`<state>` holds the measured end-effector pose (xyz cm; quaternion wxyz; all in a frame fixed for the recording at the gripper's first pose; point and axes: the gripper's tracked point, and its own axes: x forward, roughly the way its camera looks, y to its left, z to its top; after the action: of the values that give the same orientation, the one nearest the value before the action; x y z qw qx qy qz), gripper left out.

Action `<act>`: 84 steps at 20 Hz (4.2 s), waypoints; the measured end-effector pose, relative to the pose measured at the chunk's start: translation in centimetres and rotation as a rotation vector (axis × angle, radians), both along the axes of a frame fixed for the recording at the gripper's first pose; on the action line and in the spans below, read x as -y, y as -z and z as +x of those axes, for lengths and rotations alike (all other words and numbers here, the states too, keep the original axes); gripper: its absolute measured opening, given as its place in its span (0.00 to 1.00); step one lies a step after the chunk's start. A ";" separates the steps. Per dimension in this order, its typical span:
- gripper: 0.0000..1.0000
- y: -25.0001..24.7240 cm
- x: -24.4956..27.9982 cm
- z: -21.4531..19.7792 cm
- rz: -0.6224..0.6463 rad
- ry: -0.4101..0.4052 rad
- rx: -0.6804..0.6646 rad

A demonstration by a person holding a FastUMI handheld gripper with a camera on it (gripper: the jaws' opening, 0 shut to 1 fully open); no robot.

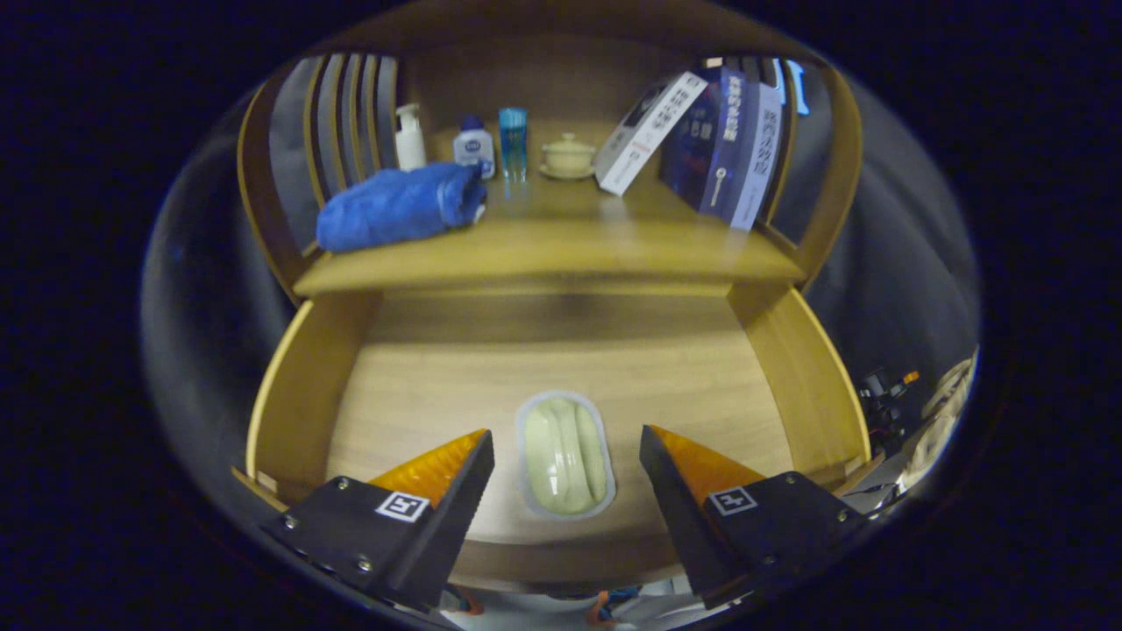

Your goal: Pull open the drawer, take out the items inside it, and place them on the countertop above the cabinet.

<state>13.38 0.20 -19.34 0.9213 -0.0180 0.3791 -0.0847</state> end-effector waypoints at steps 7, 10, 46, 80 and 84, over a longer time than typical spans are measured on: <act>0.75 4.5 0.7 0.0 0.040 0.050 -0.133; 0.31 4.4 0.4 0.8 0.044 0.020 -0.113; 0.05 -24.4 3.8 6.8 0.001 -0.050 0.724; 0.83 -12.0 3.1 19.8 -0.037 -0.013 0.560; 0.98 -13.3 2.0 17.4 -0.059 -0.044 0.601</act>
<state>30.75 -1.75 -6.04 0.9929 -0.0272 0.0864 -0.0775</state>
